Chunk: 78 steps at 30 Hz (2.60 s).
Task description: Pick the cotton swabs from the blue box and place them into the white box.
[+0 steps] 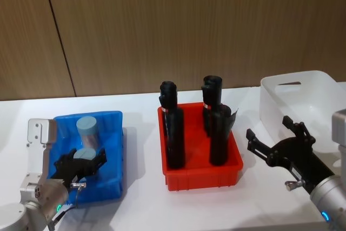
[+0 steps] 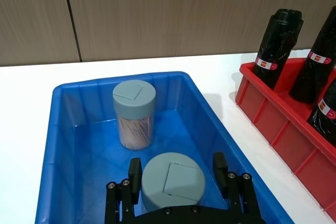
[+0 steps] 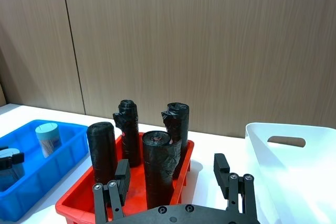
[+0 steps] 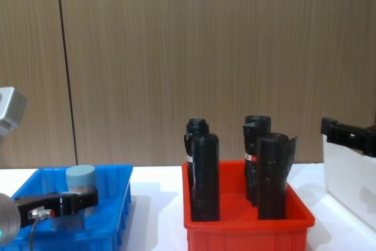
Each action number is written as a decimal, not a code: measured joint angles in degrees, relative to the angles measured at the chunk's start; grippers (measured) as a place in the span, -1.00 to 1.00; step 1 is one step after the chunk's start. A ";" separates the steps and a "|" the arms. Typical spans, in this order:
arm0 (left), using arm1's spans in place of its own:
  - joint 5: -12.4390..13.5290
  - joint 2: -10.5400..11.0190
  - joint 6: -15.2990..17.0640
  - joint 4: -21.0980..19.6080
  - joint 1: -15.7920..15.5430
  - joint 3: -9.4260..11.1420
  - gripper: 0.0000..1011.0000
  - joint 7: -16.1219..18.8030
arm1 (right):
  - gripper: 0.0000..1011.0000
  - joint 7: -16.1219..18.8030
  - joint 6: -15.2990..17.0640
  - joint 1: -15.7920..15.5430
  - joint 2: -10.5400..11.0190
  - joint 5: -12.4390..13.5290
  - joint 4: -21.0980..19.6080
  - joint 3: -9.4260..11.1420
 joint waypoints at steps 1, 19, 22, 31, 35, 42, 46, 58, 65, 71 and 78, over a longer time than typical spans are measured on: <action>0.05 -0.02 -0.01 0.11 -0.04 0.00 0.74 -0.17 | 0.98 0.00 0.00 0.00 0.00 0.00 0.00 0.00; 4.00 0.76 1.94 -3.44 0.22 -0.33 0.33 -1.09 | 0.98 0.00 0.00 0.00 0.00 0.00 0.00 0.00; 4.84 1.18 2.49 -5.58 0.59 -0.45 0.33 -1.23 | 0.98 0.00 0.00 0.00 0.00 0.00 0.00 0.00; 6.42 2.27 4.12 -12.43 1.20 -0.70 0.33 -3.90 | 0.98 0.00 0.00 0.00 0.00 0.00 0.00 0.00; 6.47 2.52 5.06 -15.12 1.22 -0.75 0.33 -5.57 | 0.98 0.00 0.00 0.00 0.00 0.00 0.00 0.00; 6.35 2.65 7.24 -19.11 0.62 -0.78 0.33 -9.13 | 0.98 0.00 0.00 0.00 0.00 0.00 0.00 0.00; 6.05 2.47 8.65 -20.94 -0.09 -0.67 0.33 -11.68 | 0.98 0.00 0.00 0.00 0.00 0.00 0.00 0.00; 5.33 1.22 13.93 -22.76 -2.93 0.09 0.33 -18.18 | 0.98 0.00 0.00 0.00 0.00 0.00 0.00 0.00; 5.24 0.29 17.14 -22.19 -5.04 0.55 0.33 -21.93 | 0.98 0.00 0.00 0.00 0.00 0.00 0.00 0.00; 5.24 -0.49 19.09 -20.96 -6.80 0.93 0.33 -24.58 | 0.98 0.00 0.00 0.00 0.00 0.00 0.00 0.00; 5.25 -1.03 20.40 -20.10 -7.97 1.17 0.33 -26.42 | 0.98 0.00 0.00 0.00 0.00 0.00 0.00 0.00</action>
